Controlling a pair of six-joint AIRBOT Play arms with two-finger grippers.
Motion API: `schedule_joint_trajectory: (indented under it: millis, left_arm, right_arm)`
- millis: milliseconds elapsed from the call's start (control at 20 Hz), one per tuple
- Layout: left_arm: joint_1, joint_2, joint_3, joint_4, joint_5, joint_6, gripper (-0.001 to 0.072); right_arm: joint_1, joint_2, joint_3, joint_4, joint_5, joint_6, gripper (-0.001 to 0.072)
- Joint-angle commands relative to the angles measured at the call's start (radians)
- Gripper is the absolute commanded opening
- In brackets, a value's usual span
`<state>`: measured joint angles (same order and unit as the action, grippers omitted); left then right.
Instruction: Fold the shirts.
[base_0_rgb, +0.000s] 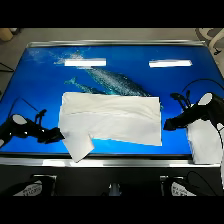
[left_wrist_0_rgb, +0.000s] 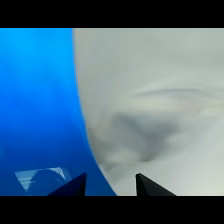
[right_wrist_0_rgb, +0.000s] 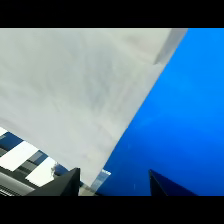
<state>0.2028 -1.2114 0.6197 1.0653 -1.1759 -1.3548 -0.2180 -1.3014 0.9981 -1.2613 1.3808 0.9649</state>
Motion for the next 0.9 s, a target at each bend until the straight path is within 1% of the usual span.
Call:
schedule_joint_trajectory:
  millis: [0, 150, 250, 300, 350, 400, 450, 550, 650, 800, 850]
  left_arm:
    - [0.001, 0.017, -0.082, -0.054, 0.085, 0.009, 0.04]
    - [-0.001, 0.012, -0.084, -0.071, 0.087, 0.005, 0.0397]
    - [-0.015, 0.001, -0.084, -0.071, 0.087, 0.005, 0.0354]
    - [-0.026, -0.006, -0.084, -0.071, 0.09, 0.005, 0.0292]
    - [-0.037, -0.011, -0.084, -0.071, 0.097, 0.005, 0.0203]
    - [-0.045, -0.015, -0.084, -0.071, 0.101, 0.005, 0.0067]
    - [-0.051, -0.015, -0.084, -0.071, 0.103, 0.006, 0.0026]
    - [-0.055, -0.015, -0.084, -0.071, 0.104, 0.013, 0.0026]
    - [-0.055, -0.013, -0.084, -0.071, 0.104, 0.012, 0.0026]
    - [-0.055, -0.013, -0.084, -0.071, 0.103, 0.012, 0.0026]
    - [-0.055, -0.013, -0.084, -0.071, 0.103, 0.012, 0.0026]
  right_arm:
    - [-0.002, 0.011, -0.016, 0.016, 0.003, -0.001, 0.0425]
    - [-0.002, 0.011, -0.016, 0.014, 0.003, -0.001, 0.0427]
    - [-0.002, 0.011, -0.027, 0.013, 0.01, -0.001, 0.0436]
    - [-0.002, 0.011, -0.051, 0.013, 0.014, -0.002, 0.0503]
    - [-0.002, 0.011, -0.087, 0.013, 0.007, -0.002, 0.056]
    - [-0.002, 0.011, -0.129, 0.013, -0.005, -0.002, 0.0561]
    - [-0.002, 0.011, -0.166, 0.017, -0.023, -0.001, 0.056]
    - [-0.002, 0.011, -0.22, 0.04, -0.076, 0.006, 0.055]
    - [-0.002, 0.011, -0.257, 0.077, -0.091, 0.018, 0.053]
    - [-0.002, 0.011, -0.305, 0.102, -0.126, 0.018, 0.0526]
    - [-0.002, 0.011, -0.312, 0.103, -0.151, 0.02, 0.0485]
